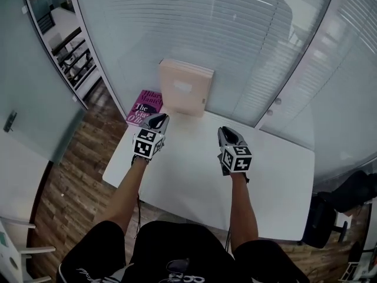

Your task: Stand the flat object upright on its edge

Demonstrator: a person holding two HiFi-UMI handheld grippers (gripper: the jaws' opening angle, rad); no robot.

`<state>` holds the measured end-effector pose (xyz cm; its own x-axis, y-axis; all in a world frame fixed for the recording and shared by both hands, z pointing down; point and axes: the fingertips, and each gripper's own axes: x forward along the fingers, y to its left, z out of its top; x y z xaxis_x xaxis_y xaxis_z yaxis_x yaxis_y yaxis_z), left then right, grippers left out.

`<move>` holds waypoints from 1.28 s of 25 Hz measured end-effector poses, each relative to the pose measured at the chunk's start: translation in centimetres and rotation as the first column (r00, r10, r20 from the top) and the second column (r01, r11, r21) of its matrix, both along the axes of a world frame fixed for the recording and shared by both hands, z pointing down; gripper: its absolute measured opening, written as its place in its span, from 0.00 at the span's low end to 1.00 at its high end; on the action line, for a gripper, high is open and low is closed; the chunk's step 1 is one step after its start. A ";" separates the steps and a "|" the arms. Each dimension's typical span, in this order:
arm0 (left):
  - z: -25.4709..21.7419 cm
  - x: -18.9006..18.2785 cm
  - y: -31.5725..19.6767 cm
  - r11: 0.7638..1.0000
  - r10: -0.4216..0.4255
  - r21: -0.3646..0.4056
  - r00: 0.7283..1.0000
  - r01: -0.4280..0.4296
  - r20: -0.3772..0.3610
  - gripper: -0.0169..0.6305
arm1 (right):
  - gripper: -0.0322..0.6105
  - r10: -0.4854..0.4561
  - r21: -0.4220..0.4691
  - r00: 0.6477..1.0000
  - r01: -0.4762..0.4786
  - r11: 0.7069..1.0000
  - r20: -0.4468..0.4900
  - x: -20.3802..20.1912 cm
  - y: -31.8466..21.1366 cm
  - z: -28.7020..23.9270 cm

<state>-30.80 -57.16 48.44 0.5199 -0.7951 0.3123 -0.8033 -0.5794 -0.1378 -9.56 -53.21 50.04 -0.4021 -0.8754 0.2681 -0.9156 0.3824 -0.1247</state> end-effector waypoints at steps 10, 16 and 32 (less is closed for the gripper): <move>-0.3 2.9 8.7 1.000 -0.003 -0.004 0.999 0.003 -0.042 0.06 | 0.09 -0.010 0.029 1.000 0.010 1.000 -0.015 2.2 8.6 -0.6; 0.1 3.9 13.1 1.000 0.003 -0.013 0.998 -0.003 -0.060 0.06 | 0.09 0.000 0.028 1.000 0.000 1.000 -0.010 3.4 12.9 -0.3; 1.3 6.3 19.3 0.997 0.068 -0.032 0.995 -0.071 -0.074 0.06 | 0.09 0.039 0.028 0.999 -0.039 0.999 -0.004 5.3 20.0 0.2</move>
